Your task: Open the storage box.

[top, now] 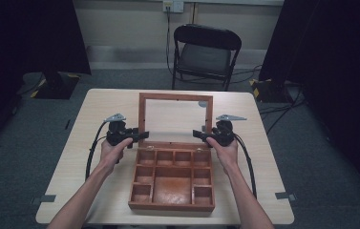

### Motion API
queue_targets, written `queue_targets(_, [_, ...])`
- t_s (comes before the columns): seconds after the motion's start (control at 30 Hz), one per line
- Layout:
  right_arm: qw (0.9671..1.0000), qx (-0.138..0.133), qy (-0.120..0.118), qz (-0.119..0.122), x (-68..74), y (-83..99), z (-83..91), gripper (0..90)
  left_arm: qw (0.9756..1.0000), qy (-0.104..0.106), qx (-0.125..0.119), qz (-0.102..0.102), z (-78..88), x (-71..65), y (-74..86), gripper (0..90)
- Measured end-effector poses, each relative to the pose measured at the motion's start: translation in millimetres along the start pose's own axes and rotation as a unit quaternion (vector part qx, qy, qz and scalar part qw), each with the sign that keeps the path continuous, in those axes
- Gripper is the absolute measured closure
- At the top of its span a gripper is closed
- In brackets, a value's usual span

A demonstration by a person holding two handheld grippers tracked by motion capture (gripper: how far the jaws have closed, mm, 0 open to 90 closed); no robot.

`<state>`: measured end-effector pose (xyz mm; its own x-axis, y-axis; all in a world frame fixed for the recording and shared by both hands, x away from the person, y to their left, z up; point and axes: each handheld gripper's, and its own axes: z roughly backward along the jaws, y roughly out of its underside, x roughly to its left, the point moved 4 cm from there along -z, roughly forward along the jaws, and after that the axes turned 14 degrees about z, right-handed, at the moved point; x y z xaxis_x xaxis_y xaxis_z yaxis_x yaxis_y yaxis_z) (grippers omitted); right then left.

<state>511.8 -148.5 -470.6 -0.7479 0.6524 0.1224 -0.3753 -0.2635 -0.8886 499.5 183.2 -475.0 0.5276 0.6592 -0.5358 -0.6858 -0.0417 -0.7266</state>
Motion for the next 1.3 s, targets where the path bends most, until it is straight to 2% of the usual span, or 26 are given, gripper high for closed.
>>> queue_targets(0.13, [1.0, 0.004, 0.005, -0.004, -1.8, 1.7, -2.1, 35.6, 1.0, 0.0, 0.005, 0.006, -2.2, 1.5, 1.3, 49.3])
queue_targets(0.23, [0.9999, 0.008, 0.005, -0.009, -3.2, 3.6, -3.3, 34.6, 0.9999, 0.002, 0.007, 0.012, -3.3, 2.7, 2.2, 48.6])
queue_targets(0.3, [0.9998, 0.01, 0.007, -0.014, -3.2, 4.6, -5.3, 32.8, 0.9999, -0.002, 0.011, 0.008, -4.0, 4.4, 2.5, 48.0])
queue_targets(0.4, [0.9997, 0.011, 0.011, -0.017, -2.9, 6.2, -9.0, 30.3, 0.9998, -0.004, 0.012, 0.016, -6.2, 6.2, 3.9, 47.8])
queue_targets(0.63, [0.9995, 0.017, 0.007, -0.024, -4.9, 9.4, -12.0, 28.8, 0.9997, -0.007, 0.015, 0.016, -6.0, 9.4, 4.7, 47.9])
queue_targets(0.9, [0.999, 0.029, 0.015, -0.029, -7.6, 12.5, -13.1, 27.1, 0.9994, -0.014, 0.025, 0.018, -9.3, 13.1, 7.8, 47.1])
queue_targets(1.3, [0.9981, 0.042, 0.013, -0.044, -10.6, 18.6, -18.3, 22.6, 0.9985, -0.004, 0.032, 0.044, -13.3, 19.2, 12.7, 44.0])
